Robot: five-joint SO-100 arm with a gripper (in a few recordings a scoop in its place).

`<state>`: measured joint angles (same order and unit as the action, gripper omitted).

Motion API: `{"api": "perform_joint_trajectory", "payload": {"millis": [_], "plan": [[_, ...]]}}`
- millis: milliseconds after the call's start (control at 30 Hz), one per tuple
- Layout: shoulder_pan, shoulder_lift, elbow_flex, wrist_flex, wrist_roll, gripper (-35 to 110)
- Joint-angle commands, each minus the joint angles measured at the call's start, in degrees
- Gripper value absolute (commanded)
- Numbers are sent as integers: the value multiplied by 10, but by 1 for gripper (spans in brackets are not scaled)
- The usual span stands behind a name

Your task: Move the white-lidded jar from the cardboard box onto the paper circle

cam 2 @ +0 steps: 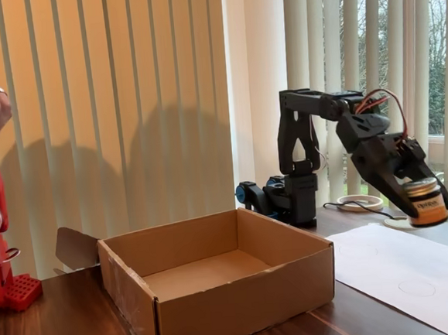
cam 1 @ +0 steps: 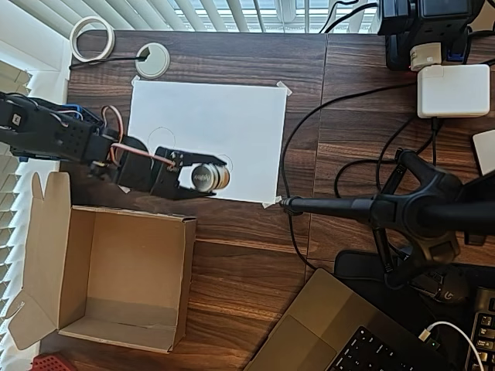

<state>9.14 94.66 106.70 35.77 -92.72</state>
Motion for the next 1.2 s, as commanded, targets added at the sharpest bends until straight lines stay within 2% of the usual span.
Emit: {"api": "perform_joint_trajectory", "payload": {"millis": [0,333,767,1167], "plan": [[-6,18,30,-54,-14,10],[10,-95,52,-148,-54,10],[30,-97,97,-152,-91,10],[19,-98,91,-152,-66,11]]}}
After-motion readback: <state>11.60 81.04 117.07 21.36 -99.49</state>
